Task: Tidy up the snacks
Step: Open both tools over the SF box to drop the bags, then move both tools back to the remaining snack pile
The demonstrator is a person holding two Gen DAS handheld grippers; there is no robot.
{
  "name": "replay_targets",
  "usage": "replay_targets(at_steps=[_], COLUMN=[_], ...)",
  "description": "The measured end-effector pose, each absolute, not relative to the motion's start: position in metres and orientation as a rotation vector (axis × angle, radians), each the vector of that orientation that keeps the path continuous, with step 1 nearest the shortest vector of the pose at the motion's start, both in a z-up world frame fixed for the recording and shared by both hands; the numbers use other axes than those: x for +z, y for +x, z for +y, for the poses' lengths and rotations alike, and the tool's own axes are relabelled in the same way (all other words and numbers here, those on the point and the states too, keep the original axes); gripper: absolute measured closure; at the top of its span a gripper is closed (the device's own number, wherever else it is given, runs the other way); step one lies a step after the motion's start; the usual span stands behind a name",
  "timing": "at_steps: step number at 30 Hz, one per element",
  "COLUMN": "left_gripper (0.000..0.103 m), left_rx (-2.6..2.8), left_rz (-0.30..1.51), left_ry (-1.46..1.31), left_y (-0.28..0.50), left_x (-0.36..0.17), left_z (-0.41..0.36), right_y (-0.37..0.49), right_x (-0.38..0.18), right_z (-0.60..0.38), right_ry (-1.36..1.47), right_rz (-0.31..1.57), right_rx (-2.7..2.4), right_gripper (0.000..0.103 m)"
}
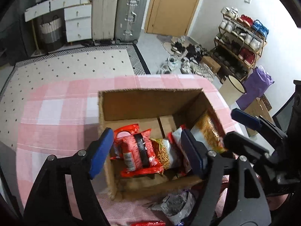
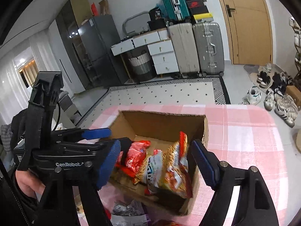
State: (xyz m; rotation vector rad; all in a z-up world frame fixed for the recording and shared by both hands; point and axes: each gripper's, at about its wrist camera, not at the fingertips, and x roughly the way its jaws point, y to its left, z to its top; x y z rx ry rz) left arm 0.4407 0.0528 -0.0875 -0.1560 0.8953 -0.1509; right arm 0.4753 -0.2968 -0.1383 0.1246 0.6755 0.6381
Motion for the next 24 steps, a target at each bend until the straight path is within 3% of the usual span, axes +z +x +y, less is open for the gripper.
replay_targets(at_steps=[4,13,24], left_gripper=[0.027,0.023,0.018], left_rx=[-0.125,-0.122,-0.064], left_rz=[0.855,0.821,0.747], left_ry=[-0.161,-0.167,-0.165], left_y=[0.415,0.351,0.236], left_x=[-0.067,-0.033,-0.019], left_z=[0.061,0.058,0.058], right_y=[0.45,0.379,0.309], right_x=[-0.118,-0.09,-0.096], right_z=[-0.311,-0.34,-0.362], right_ry=[0.149,0.196,0.214], right_rz=[0.611,0.558,0.581], right_rx=[0.633,0.642,0.641], right_gripper=[0.017,0.014,0.012])
